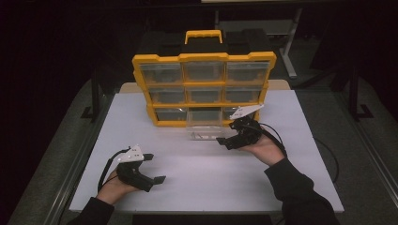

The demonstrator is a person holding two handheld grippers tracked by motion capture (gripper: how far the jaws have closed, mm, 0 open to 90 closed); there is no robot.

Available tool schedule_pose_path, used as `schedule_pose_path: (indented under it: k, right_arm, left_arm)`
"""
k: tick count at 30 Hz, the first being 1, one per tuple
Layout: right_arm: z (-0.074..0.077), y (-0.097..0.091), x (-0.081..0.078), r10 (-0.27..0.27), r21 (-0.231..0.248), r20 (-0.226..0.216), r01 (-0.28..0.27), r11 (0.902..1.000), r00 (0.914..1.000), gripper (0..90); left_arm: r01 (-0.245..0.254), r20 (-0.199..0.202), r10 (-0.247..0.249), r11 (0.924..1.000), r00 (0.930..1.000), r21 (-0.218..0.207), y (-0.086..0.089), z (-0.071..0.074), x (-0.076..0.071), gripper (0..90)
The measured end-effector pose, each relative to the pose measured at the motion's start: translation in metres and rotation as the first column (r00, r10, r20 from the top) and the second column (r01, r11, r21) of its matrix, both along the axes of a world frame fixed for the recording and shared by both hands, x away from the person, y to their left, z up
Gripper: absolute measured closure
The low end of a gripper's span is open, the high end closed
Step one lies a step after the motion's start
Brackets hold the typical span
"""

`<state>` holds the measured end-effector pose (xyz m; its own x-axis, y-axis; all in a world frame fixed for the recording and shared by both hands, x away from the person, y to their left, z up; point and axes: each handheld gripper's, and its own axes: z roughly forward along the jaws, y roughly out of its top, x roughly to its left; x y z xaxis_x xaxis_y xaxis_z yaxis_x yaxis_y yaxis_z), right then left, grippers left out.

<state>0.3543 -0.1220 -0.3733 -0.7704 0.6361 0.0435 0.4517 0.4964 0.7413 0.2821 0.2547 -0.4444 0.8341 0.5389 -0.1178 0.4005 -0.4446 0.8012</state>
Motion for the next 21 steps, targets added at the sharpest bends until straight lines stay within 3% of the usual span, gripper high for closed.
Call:
schedule_pose_path:
  k: [2,7,11,21]
  right_arm:
    - [-0.006,-0.003,-0.004,-0.009,0.01,0.002,0.009,0.9999,1.0,14.2]
    - [-0.021,-0.014,-0.017,-0.035,0.023,0.011,0.035,0.9991,0.9993,9.4]
    - [-0.033,-0.021,-0.025,-0.028,0.021,0.032,0.027,0.9994,0.9991,1.4]
    - [-0.052,-0.038,-0.045,-0.039,0.053,0.04,0.037,0.9979,0.9985,0.0]
  left_arm:
    - [0.0,-0.002,0.0,1.0,1.0,0.0,0.0,0.0,0.0,0.0]
    - [0.002,0.002,-0.002,1.0,1.0,0.002,0.0,0.0,0.0,0.0]
    - [0.004,0.004,-0.004,1.0,1.0,0.003,-0.001,0.0,-0.001,0.0]
    - [0.001,0.006,-0.001,1.0,1.0,-0.002,-0.001,0.001,-0.001,0.0]
